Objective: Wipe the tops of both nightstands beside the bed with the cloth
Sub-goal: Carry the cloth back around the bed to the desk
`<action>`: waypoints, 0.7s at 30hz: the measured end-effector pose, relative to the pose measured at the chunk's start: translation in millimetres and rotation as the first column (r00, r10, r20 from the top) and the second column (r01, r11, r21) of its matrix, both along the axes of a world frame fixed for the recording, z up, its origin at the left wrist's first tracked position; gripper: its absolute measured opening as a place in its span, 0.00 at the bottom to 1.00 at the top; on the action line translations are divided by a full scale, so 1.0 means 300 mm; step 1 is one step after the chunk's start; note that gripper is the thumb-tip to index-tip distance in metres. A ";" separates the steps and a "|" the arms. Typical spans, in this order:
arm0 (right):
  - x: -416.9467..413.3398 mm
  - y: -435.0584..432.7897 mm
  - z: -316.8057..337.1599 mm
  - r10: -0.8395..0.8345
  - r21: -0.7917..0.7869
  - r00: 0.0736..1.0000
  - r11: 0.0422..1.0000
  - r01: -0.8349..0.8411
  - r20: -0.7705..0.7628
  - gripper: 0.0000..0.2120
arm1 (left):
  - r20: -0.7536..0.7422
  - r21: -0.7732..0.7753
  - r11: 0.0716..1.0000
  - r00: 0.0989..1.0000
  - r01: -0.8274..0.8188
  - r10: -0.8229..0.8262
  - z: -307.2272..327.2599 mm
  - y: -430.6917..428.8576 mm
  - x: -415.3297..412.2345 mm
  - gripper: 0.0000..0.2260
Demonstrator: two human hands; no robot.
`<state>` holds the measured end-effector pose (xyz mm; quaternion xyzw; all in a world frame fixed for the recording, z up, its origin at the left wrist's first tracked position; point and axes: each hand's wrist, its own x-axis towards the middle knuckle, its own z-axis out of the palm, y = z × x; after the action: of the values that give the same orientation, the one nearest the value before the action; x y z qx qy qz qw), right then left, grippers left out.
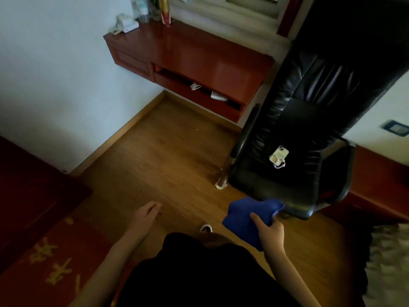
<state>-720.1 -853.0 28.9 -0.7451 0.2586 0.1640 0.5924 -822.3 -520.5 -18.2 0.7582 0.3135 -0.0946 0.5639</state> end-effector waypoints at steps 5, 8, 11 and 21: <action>0.356 0.144 0.042 0.119 -0.004 0.991 0.993 -0.119 0.056 0.09 | 0.013 0.047 0.998 0.999 -0.051 0.051 0.041 0.115 0.257 0.10; 0.519 0.224 0.055 0.141 0.014 0.986 0.990 -0.142 0.084 0.10 | 0.019 0.045 0.994 0.995 -0.097 0.096 0.040 0.152 0.396 0.10; 0.665 0.292 0.040 0.159 0.024 0.985 0.987 -0.161 0.064 0.09 | -0.014 0.018 0.997 0.997 -0.074 0.074 0.031 0.188 0.537 0.10; 1.179 0.473 -0.005 0.029 -0.003 0.996 1.000 -0.028 0.083 0.09 | 0.031 0.065 0.987 0.988 0.146 -0.149 0.048 0.416 1.257 0.09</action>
<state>-366.3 -711.2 27.5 -0.7554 0.2232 0.1412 0.5997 -445.2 -395.8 -4.0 0.7981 0.2491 -0.1124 0.5369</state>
